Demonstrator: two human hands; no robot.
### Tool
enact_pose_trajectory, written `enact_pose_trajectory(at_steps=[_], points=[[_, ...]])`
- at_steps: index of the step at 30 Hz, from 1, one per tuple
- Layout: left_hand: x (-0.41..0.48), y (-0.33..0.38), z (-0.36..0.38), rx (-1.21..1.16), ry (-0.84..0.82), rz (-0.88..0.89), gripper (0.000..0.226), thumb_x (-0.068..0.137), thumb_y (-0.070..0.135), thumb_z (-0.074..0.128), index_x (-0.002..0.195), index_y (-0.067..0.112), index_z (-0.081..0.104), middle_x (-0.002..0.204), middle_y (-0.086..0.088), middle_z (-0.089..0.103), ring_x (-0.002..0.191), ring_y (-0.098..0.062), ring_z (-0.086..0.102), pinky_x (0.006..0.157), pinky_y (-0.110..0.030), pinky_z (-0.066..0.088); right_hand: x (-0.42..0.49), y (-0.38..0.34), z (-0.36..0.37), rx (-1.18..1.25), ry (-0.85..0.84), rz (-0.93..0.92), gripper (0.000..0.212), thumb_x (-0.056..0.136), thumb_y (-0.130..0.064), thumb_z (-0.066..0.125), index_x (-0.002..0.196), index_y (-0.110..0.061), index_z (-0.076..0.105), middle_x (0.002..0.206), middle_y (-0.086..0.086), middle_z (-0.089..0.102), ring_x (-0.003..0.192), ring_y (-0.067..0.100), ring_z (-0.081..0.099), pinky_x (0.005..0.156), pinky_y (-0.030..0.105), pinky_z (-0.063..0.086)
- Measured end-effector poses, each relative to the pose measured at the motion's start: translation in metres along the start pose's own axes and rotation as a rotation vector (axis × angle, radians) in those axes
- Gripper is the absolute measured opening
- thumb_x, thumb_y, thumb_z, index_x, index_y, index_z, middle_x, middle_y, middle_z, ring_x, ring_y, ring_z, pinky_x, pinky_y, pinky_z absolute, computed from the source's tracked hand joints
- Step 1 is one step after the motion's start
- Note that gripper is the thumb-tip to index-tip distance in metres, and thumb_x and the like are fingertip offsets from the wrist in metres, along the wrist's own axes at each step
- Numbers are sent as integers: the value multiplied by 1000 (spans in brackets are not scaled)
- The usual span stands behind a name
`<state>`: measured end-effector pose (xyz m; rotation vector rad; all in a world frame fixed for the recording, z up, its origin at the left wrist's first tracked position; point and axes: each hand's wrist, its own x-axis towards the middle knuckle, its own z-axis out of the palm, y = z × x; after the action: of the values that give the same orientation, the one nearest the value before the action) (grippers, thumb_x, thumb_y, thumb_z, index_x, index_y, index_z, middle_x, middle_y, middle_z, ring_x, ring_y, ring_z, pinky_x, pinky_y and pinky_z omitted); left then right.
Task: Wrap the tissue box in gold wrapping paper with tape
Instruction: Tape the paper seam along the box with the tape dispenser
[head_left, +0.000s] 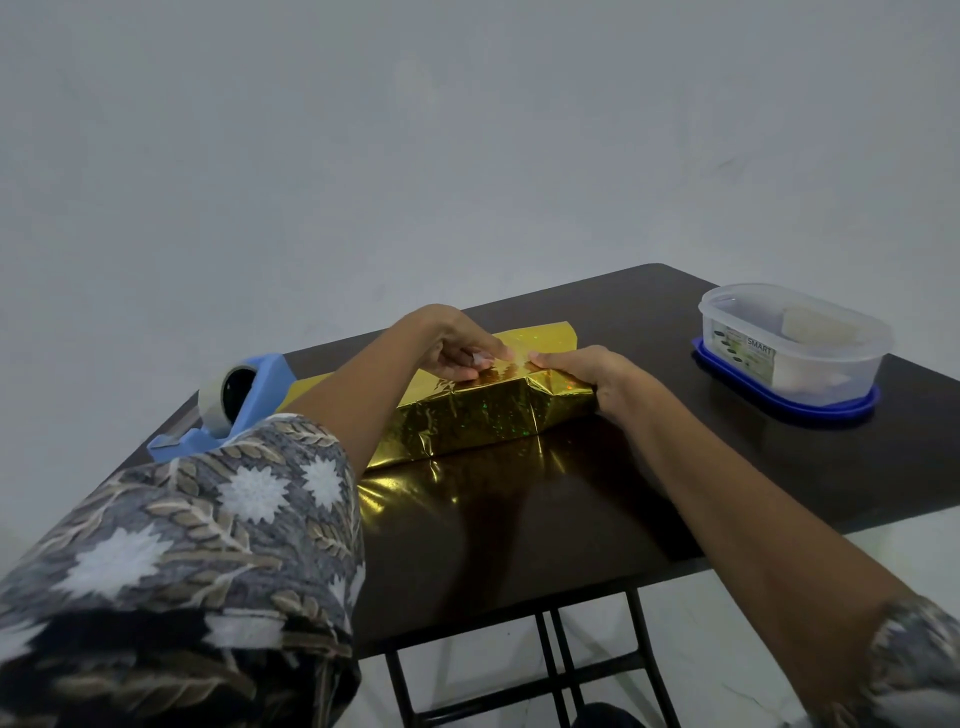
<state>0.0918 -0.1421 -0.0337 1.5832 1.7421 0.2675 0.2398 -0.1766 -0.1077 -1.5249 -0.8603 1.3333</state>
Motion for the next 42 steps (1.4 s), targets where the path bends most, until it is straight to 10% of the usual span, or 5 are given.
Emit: enact_pose_trajectory(at_steps=[27, 31, 35, 38, 42], points=[[1, 14, 3, 425, 65, 68, 42, 83, 47, 64, 67, 11, 49, 62, 2, 50, 57, -9, 42, 58, -18, 37, -8, -3, 4, -48, 41, -12, 73, 70, -32, 81, 128, -3, 47, 118, 15, 60, 105, 27, 60, 97, 41, 49], [0, 12, 2, 558, 172, 84, 67, 71, 63, 65, 100, 2, 64, 99, -16, 72, 79, -22, 66, 67, -25, 37, -10, -3, 4, -78, 58, -36, 73, 72, -33, 79, 129, -3, 47, 122, 14, 58, 110, 27, 57, 99, 41, 46], [0, -1, 0, 527, 174, 31, 91, 69, 69, 61, 126, -1, 51, 88, -18, 65, 60, -17, 47, 64, -26, 34, -11, -2, 4, -74, 65, -39, 74, 71, -34, 79, 129, -2, 46, 122, 14, 57, 112, 28, 56, 100, 41, 46], [2, -14, -7, 406, 143, 43, 86, 76, 60, 63, 131, -4, 45, 127, -21, 56, 78, -18, 46, 61, -24, 37, -12, -3, 4, -60, 58, -39, 74, 71, -33, 79, 130, -2, 46, 120, 14, 57, 110, 27, 56, 99, 40, 46], [3, -18, -18, 326, 77, 8, 78, 75, 51, 69, 128, 0, 46, 101, -8, 58, 75, -13, 50, 69, -23, 44, -13, -4, 6, -48, 36, -47, 75, 70, -30, 81, 129, -3, 46, 118, 14, 59, 107, 27, 59, 97, 41, 49]])
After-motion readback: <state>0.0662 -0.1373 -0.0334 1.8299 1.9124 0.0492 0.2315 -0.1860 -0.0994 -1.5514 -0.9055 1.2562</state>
